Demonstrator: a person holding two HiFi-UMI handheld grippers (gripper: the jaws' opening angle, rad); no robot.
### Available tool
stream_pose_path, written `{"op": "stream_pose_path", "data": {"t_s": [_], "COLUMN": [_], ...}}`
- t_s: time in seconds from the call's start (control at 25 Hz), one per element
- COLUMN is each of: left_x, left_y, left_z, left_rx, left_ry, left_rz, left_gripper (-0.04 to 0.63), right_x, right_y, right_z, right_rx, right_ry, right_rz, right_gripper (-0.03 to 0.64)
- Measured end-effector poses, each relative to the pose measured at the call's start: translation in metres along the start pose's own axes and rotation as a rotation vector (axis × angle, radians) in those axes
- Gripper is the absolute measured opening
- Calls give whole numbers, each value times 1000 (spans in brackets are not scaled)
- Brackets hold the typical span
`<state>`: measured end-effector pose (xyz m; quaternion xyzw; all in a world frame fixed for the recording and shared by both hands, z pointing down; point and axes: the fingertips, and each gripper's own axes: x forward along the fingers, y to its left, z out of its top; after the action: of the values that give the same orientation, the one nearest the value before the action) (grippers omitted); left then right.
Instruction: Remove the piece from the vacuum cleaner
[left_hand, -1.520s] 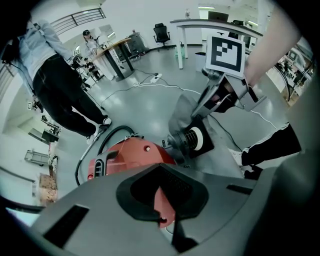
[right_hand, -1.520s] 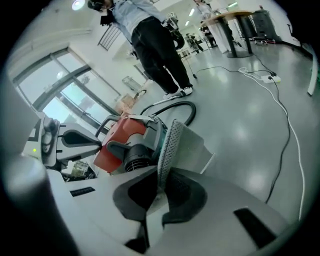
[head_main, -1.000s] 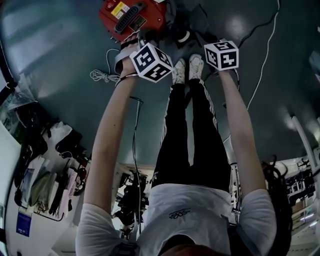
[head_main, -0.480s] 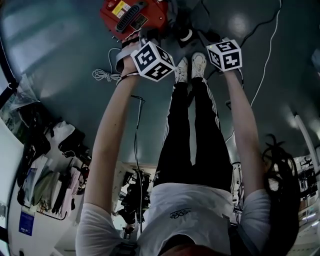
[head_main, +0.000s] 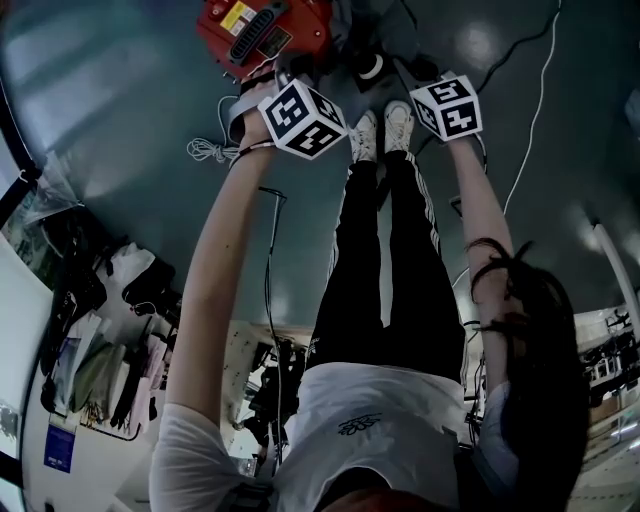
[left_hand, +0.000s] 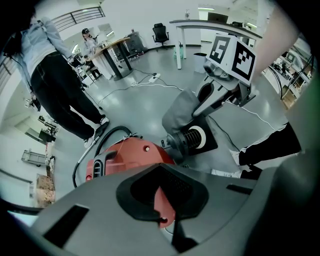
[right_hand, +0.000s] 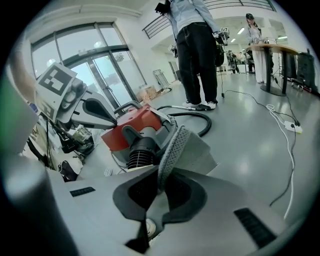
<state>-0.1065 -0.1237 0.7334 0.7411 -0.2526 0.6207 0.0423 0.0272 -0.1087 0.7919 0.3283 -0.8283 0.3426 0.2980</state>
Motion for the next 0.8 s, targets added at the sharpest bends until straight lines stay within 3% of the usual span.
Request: {"op": "stream_pose_path", "data": {"t_s": [0.24,0.6,0.68,0.76,0.8], "left_x": [6,9,9,6,5], "left_y": [0,0,0,0,0], "left_z": [-3,-6,-5,-2,-2], "left_rx": [13,13,9,10,11], "left_ry": [7,10,7,0,-6], "left_rz": [-4,-2,0,4,8], "left_gripper": [0,0,0,0,0], "right_x": [5,7,5,-7,-16], "right_y": [-1,0,-5,-20,-30], "right_z": [-3,-9,-20,-53,-70], "right_rx": [-73,-74,-128,-204,-193], "right_ry": [9,-5,54,190,234], "right_rz": [12,8,-15,-76,-104], "right_gripper": [23,23,23,23,23]}}
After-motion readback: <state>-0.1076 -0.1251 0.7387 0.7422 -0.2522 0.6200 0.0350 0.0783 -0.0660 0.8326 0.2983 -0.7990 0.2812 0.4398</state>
